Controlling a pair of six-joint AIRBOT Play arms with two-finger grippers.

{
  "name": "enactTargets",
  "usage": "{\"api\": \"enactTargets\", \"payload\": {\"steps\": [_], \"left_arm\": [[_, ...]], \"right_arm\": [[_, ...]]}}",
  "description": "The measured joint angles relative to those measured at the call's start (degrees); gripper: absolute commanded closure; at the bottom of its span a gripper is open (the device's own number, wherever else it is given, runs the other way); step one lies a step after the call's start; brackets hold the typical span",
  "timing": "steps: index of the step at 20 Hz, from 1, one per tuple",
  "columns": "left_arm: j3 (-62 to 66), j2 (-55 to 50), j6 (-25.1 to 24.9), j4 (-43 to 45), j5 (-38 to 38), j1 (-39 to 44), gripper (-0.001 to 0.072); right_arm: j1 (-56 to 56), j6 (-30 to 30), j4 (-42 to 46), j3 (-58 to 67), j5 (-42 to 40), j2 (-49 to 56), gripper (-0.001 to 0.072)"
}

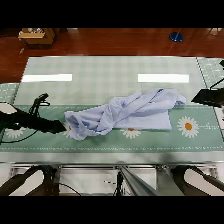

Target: Fold the shirts.

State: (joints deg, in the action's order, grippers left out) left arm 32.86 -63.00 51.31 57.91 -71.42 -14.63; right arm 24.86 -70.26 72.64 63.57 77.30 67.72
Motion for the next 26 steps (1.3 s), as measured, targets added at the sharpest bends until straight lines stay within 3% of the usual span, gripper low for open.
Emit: {"api": "enactTargets", "payload": {"steps": [5, 8, 9, 10, 11, 19, 26], "left_arm": [[-0.9, -4.3, -0.9, -1.3, 1.8, 6.7, 0.0136], [-1.0, -6.6, 1.3, -2.4, 3.7, 11.2, 0.0153], [-1.0, -7.3, 2.4, -3.0, 5.2, 12.6, 0.0345], [-1.0, -8.0, 3.8, -2.9, 7.0, 13.7, 0.0631], [-1.0, -8.7, 4.8, -2.3, 8.8, 14.6, 0.0688], [-1.2, -10.6, 8.3, -6.0, 8.9, 16.2, 0.069], [-1.2, -9.0, 8.7, -1.2, 5.5, 16.1, 0.069]], "right_arm": [[0.0, 0.1, -1.2, 0.0, 0.5, 0.0, 0.018], [0.0, 0.1, -1.8, 0.0, 1.0, 0.0, 0.018], [0.0, 0.0, -1.9, 0.0, 1.3, 0.0, 0.0181], [0.0, 0.0, -2.0, 0.0, 1.5, 0.0, 0.0181], [0.0, 0.0, -2.0, 0.0, 1.8, 0.0, 0.0181], [0.0, -0.3, -2.1, -1.9, 3.6, 0.0, 0.0179], [0.0, 4.8, -8.5, -18.0, 1.9, 0.0, 0.0165]]}}
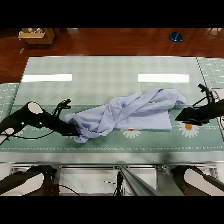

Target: Fold the shirts.

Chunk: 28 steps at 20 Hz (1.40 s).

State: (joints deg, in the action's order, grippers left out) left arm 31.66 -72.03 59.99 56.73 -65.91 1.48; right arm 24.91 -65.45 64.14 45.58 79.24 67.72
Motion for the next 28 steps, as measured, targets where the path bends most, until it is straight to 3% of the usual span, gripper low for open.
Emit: {"api": "enactTargets", "payload": {"steps": [12, 15, 17, 21, 23, 28], "left_arm": [[0.0, 0.3, 0.4, 0.7, -1.9, 0.0, 0.069], [0.0, 0.3, 0.4, 0.6, -2.0, 0.0, 0.069], [0.0, 0.3, 0.4, 0.5, -2.0, 0.0, 0.0689], [0.8, 0.3, 0.2, 0.7, -2.6, 0.0, 0.069], [2.9, 1.0, -0.9, 1.2, -3.4, 0.0, 0.069], [16.6, 7.8, -3.1, -6.4, -8.5, -0.4, 0.069]], "right_arm": [[-0.2, 0.0, -7.6, -7.9, -10.8, 4.1, 0.0187], [-1.7, -0.9, -10.1, -8.0, -10.6, 7.5, 0.038], [-3.8, -1.7, -10.4, -8.1, -10.7, 9.9, 0.0675], [-6.4, -1.7, -11.9, -7.8, -10.0, 11.9, 0.0694], [-6.0, 1.9, -13.1, -7.1, -8.3, 10.9, 0.0693], [-2.6, 10.1, -30.1, 0.2, 1.8, 1.0, 0.0692]]}}
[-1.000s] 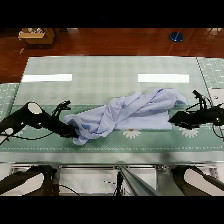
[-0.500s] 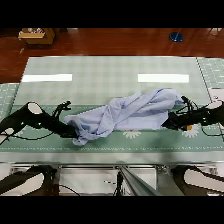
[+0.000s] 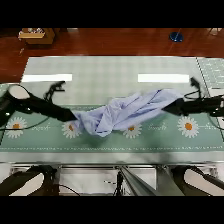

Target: Fold the shirts.

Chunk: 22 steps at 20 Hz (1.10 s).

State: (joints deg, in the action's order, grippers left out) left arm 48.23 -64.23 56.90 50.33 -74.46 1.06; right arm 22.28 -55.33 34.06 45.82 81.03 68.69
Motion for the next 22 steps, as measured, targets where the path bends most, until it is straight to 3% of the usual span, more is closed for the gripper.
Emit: {"api": "enactTargets", "payload": {"steps": [5, 10, 16, 20, 22], "left_arm": [[21.3, 8.3, 1.9, -7.0, -1.4, -3.5, 0.069], [39.7, 14.3, 7.3, -8.8, 4.2, -9.9, 0.069], [53.0, 19.7, 9.5, -8.1, 13.2, -14.2, 0.0691], [59.5, 22.6, 10.8, -5.9, 14.7, -14.8, 0.0691], [63.3, 23.7, 13.1, -2.5, 13.6, -15.0, 0.0691]], "right_arm": [[2.4, -0.9, -10.5, 15.3, -1.1, -13.4, 0.0693], [2.9, -7.1, -11.2, 30.8, -11.4, -21.7, 0.0694], [3.0, -14.6, -7.6, 46.5, -21.2, -24.2, 0.0694], [3.0, -20.9, 2.2, 57.6, -22.0, -24.5, 0.0694], [3.0, -24.2, 8.6, 63.2, -18.4, -24.5, 0.0693]]}}
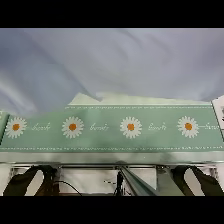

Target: Fold the shirts.

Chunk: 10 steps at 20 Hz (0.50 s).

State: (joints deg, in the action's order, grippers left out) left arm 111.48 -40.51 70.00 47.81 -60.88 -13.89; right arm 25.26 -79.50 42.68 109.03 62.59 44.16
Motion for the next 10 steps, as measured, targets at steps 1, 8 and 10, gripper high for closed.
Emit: {"api": "enactTargets", "payload": {"steps": [1, 8, 10], "left_arm": [[2.1, 0.5, 1.5, 2.2, -2.0, 0.0, 0.0691], [12.7, 2.9, 10.2, 13.6, -16.8, 0.0, 0.0692], [13.5, 2.3, 11.6, 15.4, -22.5, 0.0, 0.0692]], "right_arm": [[0.0, -1.5, 3.1, 2.8, 3.1, 0.0, 0.0694], [0.0, -6.4, 19.4, 13.1, 26.4, -0.6, 0.0694], [-0.1, -6.6, 22.1, 13.8, 33.1, -0.1, 0.0694]]}}
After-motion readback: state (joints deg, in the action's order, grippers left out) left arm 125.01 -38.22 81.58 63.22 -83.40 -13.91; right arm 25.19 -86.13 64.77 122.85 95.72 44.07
